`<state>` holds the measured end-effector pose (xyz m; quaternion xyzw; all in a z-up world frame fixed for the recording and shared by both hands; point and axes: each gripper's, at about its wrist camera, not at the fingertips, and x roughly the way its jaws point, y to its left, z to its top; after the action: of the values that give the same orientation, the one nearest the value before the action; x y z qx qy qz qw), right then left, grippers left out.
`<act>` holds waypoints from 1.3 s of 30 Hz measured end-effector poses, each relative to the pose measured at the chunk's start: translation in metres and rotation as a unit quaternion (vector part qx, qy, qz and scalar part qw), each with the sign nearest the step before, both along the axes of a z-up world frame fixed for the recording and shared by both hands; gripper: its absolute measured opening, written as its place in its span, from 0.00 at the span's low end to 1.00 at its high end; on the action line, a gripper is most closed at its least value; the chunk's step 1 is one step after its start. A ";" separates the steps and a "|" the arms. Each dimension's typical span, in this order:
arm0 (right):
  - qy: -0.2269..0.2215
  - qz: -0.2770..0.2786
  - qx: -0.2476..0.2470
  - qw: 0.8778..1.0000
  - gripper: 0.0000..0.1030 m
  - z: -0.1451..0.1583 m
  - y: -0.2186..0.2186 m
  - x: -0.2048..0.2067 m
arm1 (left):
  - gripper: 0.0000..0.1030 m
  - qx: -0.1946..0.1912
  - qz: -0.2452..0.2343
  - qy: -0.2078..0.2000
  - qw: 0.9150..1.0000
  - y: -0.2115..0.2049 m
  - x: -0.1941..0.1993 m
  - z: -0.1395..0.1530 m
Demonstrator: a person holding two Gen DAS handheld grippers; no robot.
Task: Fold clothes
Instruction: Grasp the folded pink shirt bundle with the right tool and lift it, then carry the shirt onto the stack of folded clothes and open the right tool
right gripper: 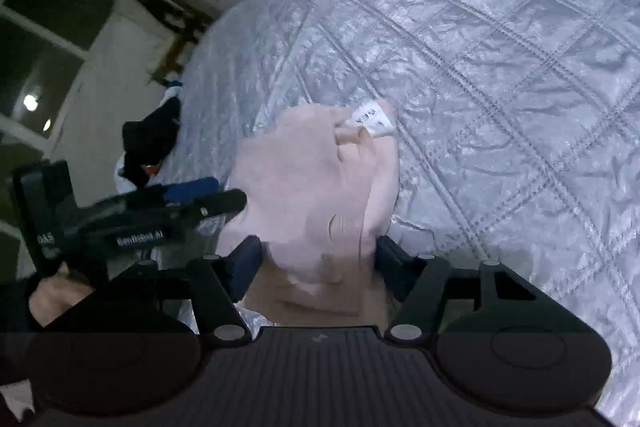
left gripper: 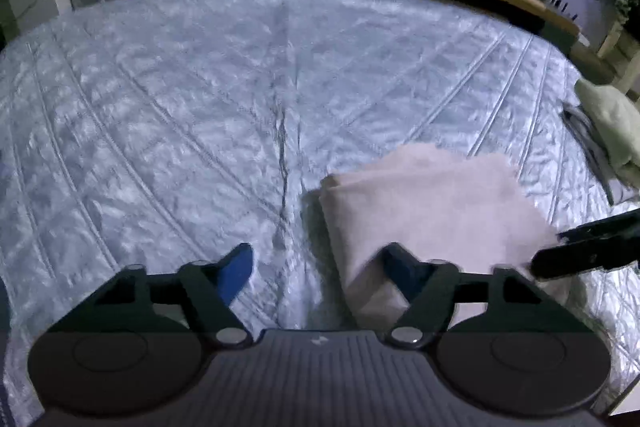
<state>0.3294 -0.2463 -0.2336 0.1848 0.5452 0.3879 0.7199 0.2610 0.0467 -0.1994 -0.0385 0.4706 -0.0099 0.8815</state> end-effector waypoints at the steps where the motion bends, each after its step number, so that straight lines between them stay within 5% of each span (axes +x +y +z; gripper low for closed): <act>1: 0.000 -0.002 0.001 1.000 0.68 -0.001 0.001 0.000 | 0.65 0.008 -0.008 -0.001 1.000 -0.002 -0.001 0.001; 5: 0.033 -0.039 0.022 0.998 0.79 -0.002 0.010 0.000 | 0.75 0.020 -0.026 0.005 0.999 -0.010 -0.003 -0.006; 7: 0.049 -0.023 0.035 0.998 0.69 -0.006 0.020 -0.002 | 0.74 0.023 -0.017 0.005 1.000 -0.007 -0.003 -0.005; 8: 0.057 -0.015 0.040 0.997 0.52 -0.008 0.025 -0.004 | 0.75 0.023 -0.012 0.006 1.000 -0.005 -0.003 -0.005; 9: 0.061 -0.006 0.043 0.997 0.47 -0.012 0.031 -0.008 | 0.77 0.024 -0.005 0.006 1.000 -0.002 -0.004 -0.005; 11: 0.072 0.004 0.054 0.996 0.46 -0.018 0.040 -0.014 | 0.82 0.008 0.019 0.011 1.000 0.010 -0.006 -0.007; 15: 0.115 -0.073 0.115 0.984 0.40 -0.036 0.028 -0.012 | 0.87 -0.024 0.039 0.022 0.999 0.026 -0.005 -0.009; 19: 0.100 -0.085 0.099 0.986 0.40 -0.031 0.035 -0.018 | 0.86 -0.026 0.037 0.024 0.999 0.028 -0.006 -0.006; 21: 0.090 -0.081 0.084 0.989 0.22 -0.028 0.040 -0.022 | 0.85 -0.022 0.035 0.024 0.999 0.029 -0.006 -0.003; 24: 0.083 -0.090 0.088 0.989 0.20 -0.024 0.047 -0.032 | 0.84 -0.019 0.035 0.024 0.999 0.030 -0.002 -0.002; 30: 0.085 -0.159 0.163 0.970 0.17 -0.018 0.024 -0.046 | 0.71 -0.034 0.045 0.013 0.998 0.037 0.002 0.008; 35: 0.054 -0.211 0.200 0.955 0.17 0.006 -0.009 -0.051 | 0.72 -0.047 0.064 -0.013 0.997 0.047 0.007 0.019; 39: -0.012 -0.290 0.242 0.926 0.17 0.041 -0.059 -0.047 | 0.72 -0.045 0.057 -0.017 0.997 0.041 0.009 0.019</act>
<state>0.2826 -0.3050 -0.1929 0.4991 0.3485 0.2844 0.7406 0.2698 0.0880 -0.1808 -0.1048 0.4513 0.0188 0.8860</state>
